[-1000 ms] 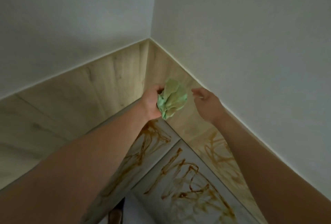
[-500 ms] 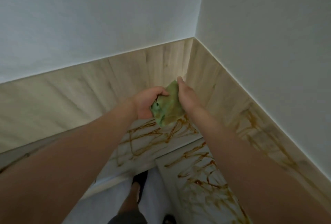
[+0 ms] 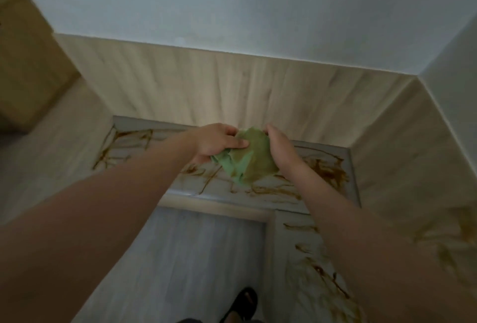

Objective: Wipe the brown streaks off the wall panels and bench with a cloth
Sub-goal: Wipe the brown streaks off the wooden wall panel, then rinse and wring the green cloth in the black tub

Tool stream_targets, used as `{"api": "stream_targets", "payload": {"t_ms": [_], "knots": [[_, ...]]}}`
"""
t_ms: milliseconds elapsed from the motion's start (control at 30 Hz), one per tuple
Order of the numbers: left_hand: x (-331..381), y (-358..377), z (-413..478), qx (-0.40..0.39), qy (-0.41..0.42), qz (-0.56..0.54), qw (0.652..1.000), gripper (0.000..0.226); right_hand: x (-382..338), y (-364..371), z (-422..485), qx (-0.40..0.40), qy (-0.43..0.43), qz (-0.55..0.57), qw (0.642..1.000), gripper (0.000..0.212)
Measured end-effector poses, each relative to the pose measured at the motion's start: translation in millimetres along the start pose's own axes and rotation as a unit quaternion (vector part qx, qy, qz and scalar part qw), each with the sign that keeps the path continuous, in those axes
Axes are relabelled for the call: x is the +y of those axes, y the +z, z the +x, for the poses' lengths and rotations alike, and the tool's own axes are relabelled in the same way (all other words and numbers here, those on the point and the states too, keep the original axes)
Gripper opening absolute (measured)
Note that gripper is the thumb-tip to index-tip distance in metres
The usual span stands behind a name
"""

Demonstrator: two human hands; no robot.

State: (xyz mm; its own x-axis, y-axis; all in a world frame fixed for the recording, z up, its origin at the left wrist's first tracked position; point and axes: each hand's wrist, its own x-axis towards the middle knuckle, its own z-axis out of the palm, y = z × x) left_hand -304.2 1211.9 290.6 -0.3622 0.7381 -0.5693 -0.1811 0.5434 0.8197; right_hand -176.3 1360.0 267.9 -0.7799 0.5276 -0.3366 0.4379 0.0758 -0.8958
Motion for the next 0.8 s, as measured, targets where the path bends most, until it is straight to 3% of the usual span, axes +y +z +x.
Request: {"api": "stream_targets", "payload": {"t_ms": [133,300,400,500,567,667,800], "knots": [[-76.5,-62.7,-77.4,0.087,0.013,-0.065,0.994,0.04,-1.0,98.0,-12.4,-0.157,-0.025,-0.032,0.987,0.043],[-207.2,-130.0,-207.5,0.178,-0.019,-0.128,0.976,0.069,-7.9,259.5,-68.9,-0.269,-0.058,-0.052,0.96,0.025],[-297.8,-161.0,-281.9,0.249,-0.05,-0.258,0.932,0.048,-8.6,356.8,-117.0,-0.336,-0.032,-0.054,0.94,0.009],[-384.5,-182.9,-359.2,0.296,-0.057,-0.282,0.911,0.019,-3.5,447.2,-168.4,-0.375,-0.019,-0.069,0.924,0.013],[-435.5,-191.4,-411.1,0.324,-0.059,-0.28,0.902,0.027,0.3,500.9,-202.3,-0.395,-0.021,-0.073,0.916,0.015],[-505.1,-193.3,-492.0,0.367,-0.063,-0.261,0.891,0.017,7.6,585.1,-260.9,-0.44,-0.023,-0.08,0.894,0.019],[-553.3,-189.4,-573.7,0.402,-0.052,-0.238,0.883,0.017,11.4,663.1,-321.6,-0.468,-0.036,-0.078,0.879,0.012]]}}
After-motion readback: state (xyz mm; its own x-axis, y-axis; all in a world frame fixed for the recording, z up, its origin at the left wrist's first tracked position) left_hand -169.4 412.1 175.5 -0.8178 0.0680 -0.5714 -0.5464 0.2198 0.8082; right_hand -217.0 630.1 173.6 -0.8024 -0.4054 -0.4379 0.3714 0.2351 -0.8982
